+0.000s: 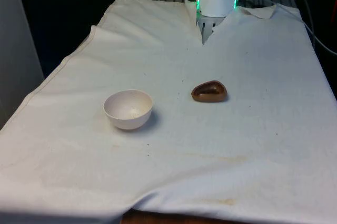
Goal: Pour the coffee beans from the cup into the bowl.
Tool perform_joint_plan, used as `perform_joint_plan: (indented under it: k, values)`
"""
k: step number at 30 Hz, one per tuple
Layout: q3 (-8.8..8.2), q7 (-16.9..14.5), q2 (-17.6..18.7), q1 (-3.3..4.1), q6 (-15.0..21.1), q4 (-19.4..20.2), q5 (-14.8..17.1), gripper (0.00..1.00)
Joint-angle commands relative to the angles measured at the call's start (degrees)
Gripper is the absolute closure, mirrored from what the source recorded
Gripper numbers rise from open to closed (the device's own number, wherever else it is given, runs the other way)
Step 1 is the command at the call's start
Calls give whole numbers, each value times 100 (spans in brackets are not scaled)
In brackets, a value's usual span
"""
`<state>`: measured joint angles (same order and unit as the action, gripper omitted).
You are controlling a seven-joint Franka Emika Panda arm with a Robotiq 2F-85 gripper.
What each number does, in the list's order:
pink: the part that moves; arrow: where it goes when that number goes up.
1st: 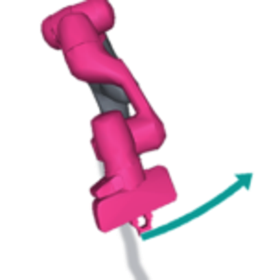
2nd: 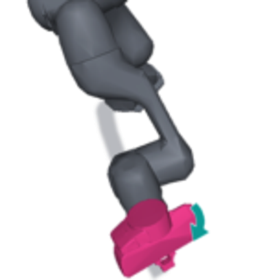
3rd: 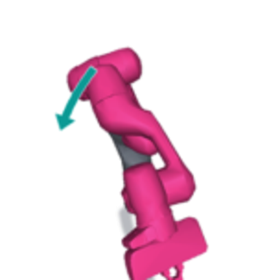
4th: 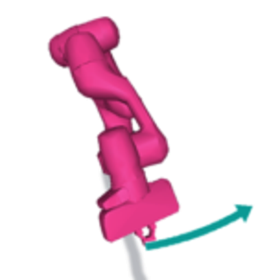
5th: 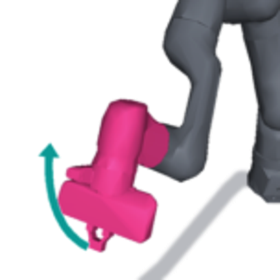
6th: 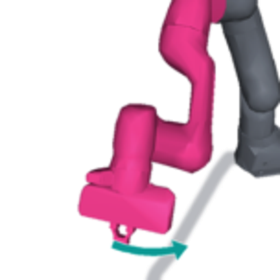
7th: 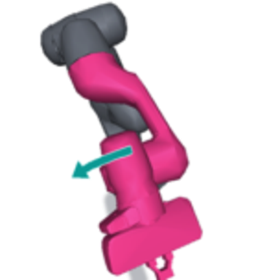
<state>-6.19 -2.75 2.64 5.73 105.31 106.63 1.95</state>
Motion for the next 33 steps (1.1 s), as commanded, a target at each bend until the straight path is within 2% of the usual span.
perform_joint_plan:
  k: [1,3,4,5,12,13,17,21,22,23,28,29,30,33]
  values:
    - [6,29,-74,11,57,74,-29,0]
    - [23,40,-120,11,92,126,-46,0]
    - [17,0,-34,0,0,29,0,0]
    - [34,52,-143,11,115,160,-57,0]
    - [120,97,-395,11,327,516,-178,0]
    - [115,40,-344,0,235,453,-115,0]
    - [206,149,-487,17,550,710,-252,0]
    - [304,206,-510,11,751,831,-332,0]
    - [309,149,-476,0,682,796,-264,0]
    - [361,241,-504,17,859,894,-367,0]
    - [504,315,-498,17,1100,1049,-447,0]
    - [533,327,-493,11,1146,1077,-458,0]
    - [510,252,-476,0,1031,1020,-378,0]
    - [642,378,-481,11,1341,1220,-516,0]
